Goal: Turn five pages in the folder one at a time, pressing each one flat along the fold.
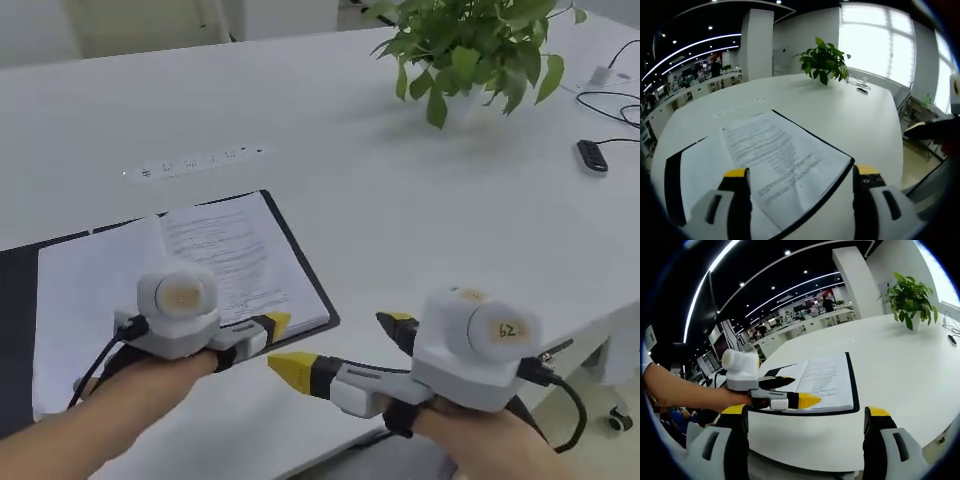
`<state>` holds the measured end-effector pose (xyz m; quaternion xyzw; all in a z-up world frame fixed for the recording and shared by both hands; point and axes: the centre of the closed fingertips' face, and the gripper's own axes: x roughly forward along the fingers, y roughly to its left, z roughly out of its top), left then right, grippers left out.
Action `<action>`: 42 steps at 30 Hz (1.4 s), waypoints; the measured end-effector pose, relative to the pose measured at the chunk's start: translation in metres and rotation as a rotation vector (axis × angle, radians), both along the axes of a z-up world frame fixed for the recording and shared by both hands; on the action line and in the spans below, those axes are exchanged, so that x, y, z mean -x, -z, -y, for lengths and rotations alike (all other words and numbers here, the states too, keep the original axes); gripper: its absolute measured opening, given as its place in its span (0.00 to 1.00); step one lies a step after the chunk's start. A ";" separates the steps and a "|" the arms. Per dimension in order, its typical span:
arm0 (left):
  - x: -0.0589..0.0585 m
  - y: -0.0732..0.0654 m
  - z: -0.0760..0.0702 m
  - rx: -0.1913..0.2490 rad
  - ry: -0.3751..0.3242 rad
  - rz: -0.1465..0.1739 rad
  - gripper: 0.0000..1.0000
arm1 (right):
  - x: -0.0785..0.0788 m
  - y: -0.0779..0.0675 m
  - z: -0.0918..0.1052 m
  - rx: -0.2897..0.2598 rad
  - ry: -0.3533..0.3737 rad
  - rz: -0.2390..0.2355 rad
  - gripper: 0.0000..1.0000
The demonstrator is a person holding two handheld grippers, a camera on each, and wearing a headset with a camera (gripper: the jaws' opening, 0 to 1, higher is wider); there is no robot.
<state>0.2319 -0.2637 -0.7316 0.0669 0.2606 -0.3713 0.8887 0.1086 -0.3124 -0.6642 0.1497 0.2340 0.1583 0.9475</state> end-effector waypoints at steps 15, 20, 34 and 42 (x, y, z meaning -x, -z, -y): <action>-0.025 0.032 0.019 -0.020 -0.063 0.007 0.79 | -0.002 0.007 0.001 0.004 0.015 -0.017 0.94; -0.025 0.045 0.022 -0.033 -0.099 -0.003 0.76 | -0.003 0.009 0.001 0.002 0.018 -0.026 0.94; -0.025 0.050 0.016 0.023 -0.122 0.125 0.71 | -0.002 0.019 -0.001 -0.001 0.018 -0.053 0.92; -0.027 0.049 0.013 0.049 -0.134 0.143 0.64 | -0.002 0.022 0.003 -0.001 0.024 -0.064 0.91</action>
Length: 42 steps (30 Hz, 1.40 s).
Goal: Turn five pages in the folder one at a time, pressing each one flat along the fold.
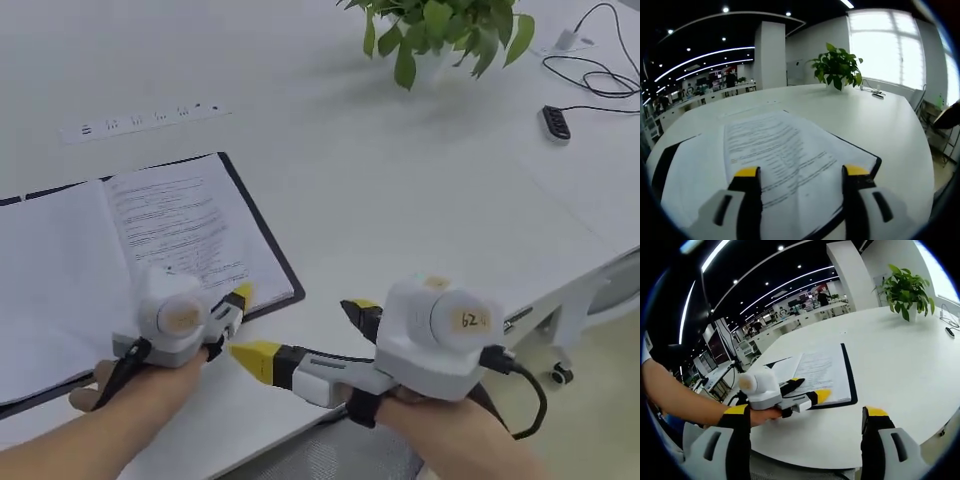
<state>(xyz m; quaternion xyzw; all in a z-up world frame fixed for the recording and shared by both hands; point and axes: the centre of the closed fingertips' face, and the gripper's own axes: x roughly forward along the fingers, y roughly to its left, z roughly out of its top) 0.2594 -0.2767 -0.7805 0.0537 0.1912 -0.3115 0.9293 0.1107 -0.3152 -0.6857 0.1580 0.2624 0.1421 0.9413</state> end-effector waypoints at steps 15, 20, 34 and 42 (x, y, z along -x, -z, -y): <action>-0.007 0.000 -0.013 0.017 -0.046 0.013 0.42 | -0.005 0.006 0.005 0.012 -0.019 -0.020 0.91; -0.013 0.001 -0.020 0.017 -0.075 0.005 0.30 | -0.010 0.008 0.006 0.021 -0.028 -0.026 0.91; -0.015 0.000 -0.026 0.047 -0.115 -0.016 0.22 | -0.051 0.021 -0.004 0.020 -0.104 -0.044 0.80; -0.015 0.000 -0.026 0.048 -0.114 -0.016 0.22 | -0.098 0.035 -0.004 0.034 -0.124 -0.012 0.57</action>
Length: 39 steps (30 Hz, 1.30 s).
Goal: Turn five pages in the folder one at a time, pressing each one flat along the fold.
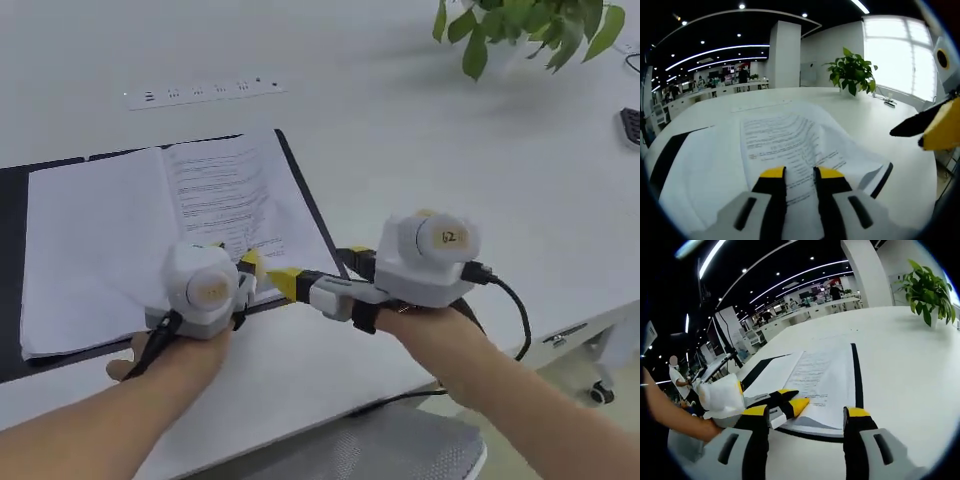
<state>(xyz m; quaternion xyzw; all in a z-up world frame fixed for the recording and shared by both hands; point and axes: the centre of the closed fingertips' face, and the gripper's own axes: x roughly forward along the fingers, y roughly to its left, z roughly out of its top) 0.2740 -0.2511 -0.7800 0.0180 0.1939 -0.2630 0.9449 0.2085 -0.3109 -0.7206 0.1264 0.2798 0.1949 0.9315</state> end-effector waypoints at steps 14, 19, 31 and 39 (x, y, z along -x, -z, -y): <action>0.001 0.000 0.000 0.007 -0.004 0.003 0.22 | -0.051 0.029 0.017 0.019 0.007 -0.047 0.43; 0.002 0.000 0.000 0.008 -0.003 0.000 0.22 | -0.060 0.038 0.018 0.022 -0.004 -0.061 0.42; 0.002 0.000 0.000 0.011 -0.008 -0.004 0.22 | -0.074 0.053 0.028 -0.008 0.031 -0.100 0.22; 0.002 0.000 0.000 0.010 -0.011 -0.005 0.22 | -0.073 0.056 0.036 -0.038 0.074 -0.126 0.08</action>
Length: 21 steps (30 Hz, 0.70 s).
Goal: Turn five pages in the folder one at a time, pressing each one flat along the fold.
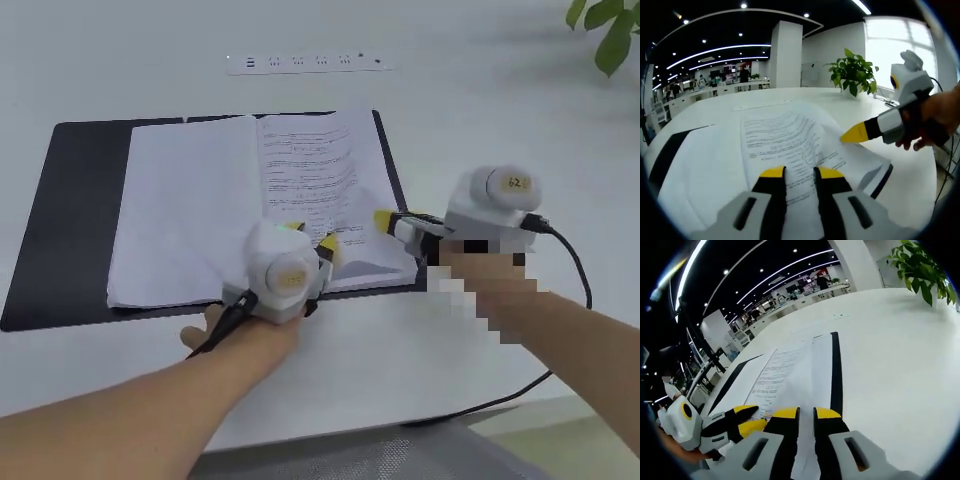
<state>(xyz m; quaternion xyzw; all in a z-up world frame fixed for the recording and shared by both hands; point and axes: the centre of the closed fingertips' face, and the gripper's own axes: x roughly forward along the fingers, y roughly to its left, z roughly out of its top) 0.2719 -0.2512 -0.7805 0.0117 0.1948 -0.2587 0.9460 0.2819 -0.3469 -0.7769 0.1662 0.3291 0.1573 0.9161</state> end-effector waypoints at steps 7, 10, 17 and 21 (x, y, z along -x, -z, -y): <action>0.000 0.000 0.000 -0.002 -0.001 -0.005 0.22 | 0.001 -0.002 0.003 -0.067 0.043 -0.021 0.02; 0.000 0.000 0.000 0.001 -0.004 -0.011 0.22 | 0.002 -0.004 0.001 -0.102 0.059 -0.033 0.00; 0.007 -0.007 -0.003 0.023 0.015 -0.066 0.24 | 0.004 -0.022 0.003 -0.124 0.080 -0.013 0.00; 0.017 -0.027 -0.010 0.100 0.037 -0.046 0.26 | 0.011 -0.047 -0.006 -0.189 0.093 -0.014 0.00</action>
